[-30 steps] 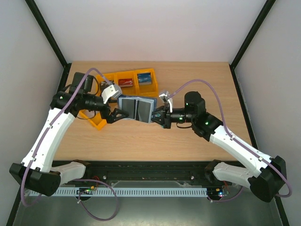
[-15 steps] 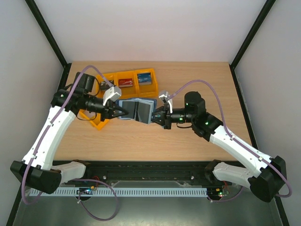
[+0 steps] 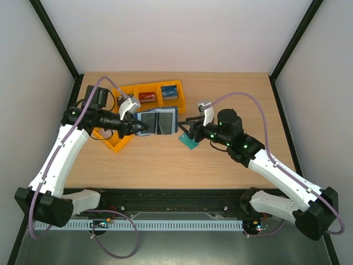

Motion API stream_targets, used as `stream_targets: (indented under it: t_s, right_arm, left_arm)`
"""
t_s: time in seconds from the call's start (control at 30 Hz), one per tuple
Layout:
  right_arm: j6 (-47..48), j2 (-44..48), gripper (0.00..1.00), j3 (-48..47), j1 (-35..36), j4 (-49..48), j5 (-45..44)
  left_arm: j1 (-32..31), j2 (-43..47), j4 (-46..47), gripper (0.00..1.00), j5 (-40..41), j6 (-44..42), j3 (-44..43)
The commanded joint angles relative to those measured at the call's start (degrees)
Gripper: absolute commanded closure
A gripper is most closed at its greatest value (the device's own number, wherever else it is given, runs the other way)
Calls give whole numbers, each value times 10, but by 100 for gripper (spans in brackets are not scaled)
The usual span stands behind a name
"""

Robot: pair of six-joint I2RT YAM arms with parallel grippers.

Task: Take the credit cards out of the card holder
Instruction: Remove the credit card from the card holder.

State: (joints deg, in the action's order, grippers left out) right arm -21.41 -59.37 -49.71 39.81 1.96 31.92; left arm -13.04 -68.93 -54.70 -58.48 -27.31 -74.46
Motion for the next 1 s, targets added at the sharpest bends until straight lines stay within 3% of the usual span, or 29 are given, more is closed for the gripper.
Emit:
stream_targets:
  t_s: [0.0,0.07,0.13,0.17,0.23,0.3,0.37,0.47,0.67,0.97]
  right_arm:
    - [-40,15,53,-11,-10,97,-292]
    - [-42,18,54,-18,-10,126,-360]
    - [-23,24,60,-23,-10,132,-367]
    - [-11,29,68,-24,-10,122,-332]
    - [16,33,83,-20,-5,67,-180]
    - [17,28,88,-6,18,-24,-7]
    - [-16,22,88,20,50,-140,89]
    - [-62,-5,90,34,64,-237,90]
    - [-100,-85,95,2,64,-270,101]
    - [-93,-117,89,-8,67,-257,95]
  left_arm:
    - [6,10,85,98,64,87,24]
    - [7,11,101,98,91,103,32]
    - [7,12,109,98,97,109,39]
    - [6,12,111,98,97,110,42]
    - [7,11,115,98,93,113,46]
    - [6,11,117,98,87,115,51]
    - [7,12,117,98,78,113,55]
    - [7,14,101,98,35,97,56]
    - [6,15,84,98,0,74,56]
    - [5,15,71,98,-17,54,57]
